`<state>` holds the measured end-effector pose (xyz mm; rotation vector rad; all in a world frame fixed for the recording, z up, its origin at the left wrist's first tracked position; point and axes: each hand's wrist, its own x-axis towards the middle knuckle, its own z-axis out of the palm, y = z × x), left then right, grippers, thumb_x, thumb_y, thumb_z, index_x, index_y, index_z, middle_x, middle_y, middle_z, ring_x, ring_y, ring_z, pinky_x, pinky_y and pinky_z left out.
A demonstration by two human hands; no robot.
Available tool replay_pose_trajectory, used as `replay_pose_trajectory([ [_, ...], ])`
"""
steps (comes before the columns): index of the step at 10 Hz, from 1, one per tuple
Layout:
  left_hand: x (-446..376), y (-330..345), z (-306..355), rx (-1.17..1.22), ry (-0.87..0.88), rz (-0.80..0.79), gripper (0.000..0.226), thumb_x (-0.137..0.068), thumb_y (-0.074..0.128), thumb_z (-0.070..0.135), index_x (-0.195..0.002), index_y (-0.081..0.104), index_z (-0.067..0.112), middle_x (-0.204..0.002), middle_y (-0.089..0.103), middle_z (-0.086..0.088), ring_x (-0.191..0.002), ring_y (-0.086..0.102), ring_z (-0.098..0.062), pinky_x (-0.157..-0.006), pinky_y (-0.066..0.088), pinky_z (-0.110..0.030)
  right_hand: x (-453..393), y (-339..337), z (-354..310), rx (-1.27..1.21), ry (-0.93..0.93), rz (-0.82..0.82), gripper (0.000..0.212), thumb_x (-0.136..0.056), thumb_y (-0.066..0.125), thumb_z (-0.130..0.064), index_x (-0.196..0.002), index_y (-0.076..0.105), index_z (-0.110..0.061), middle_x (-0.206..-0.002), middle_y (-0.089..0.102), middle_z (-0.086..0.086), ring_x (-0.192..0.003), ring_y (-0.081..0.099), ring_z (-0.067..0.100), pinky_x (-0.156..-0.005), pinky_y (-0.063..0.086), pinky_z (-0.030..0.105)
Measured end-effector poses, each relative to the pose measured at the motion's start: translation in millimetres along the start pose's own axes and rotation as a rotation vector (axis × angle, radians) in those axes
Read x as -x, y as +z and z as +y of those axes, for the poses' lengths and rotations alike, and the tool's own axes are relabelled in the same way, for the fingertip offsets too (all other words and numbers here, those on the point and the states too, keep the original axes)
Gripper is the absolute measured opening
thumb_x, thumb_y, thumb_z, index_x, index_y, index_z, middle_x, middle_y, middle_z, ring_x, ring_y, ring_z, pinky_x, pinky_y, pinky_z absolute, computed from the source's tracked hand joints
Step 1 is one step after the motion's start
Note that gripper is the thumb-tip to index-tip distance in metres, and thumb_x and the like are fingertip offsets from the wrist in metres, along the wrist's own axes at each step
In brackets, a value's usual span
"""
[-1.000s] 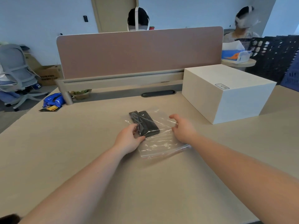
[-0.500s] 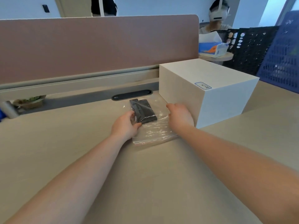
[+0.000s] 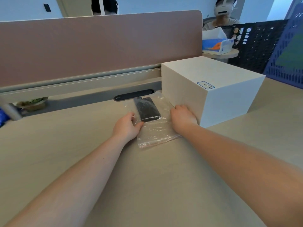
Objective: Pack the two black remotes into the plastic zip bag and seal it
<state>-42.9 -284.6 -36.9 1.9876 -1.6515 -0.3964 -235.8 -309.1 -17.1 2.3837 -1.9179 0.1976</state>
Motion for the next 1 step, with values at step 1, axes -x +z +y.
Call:
replay_pose_trajectory([
  [1,10.6,-5.0,-3.6,-0.021,-0.032,0.025,0.056,-0.085,0.056,0.042,-0.131,0.043,0.013,-0.131,0.057,-0.009,-0.121,0.051,-0.030,-0.097,0.043,-0.039,0.7,-0.6,1.5,-0.057,0.008,0.018,0.027,-0.093,0.041,-0.005,-0.118,0.053,-0.005,-0.122,0.053,0.013,-0.118,0.044,0.031,-0.092,0.044,0.040],
])
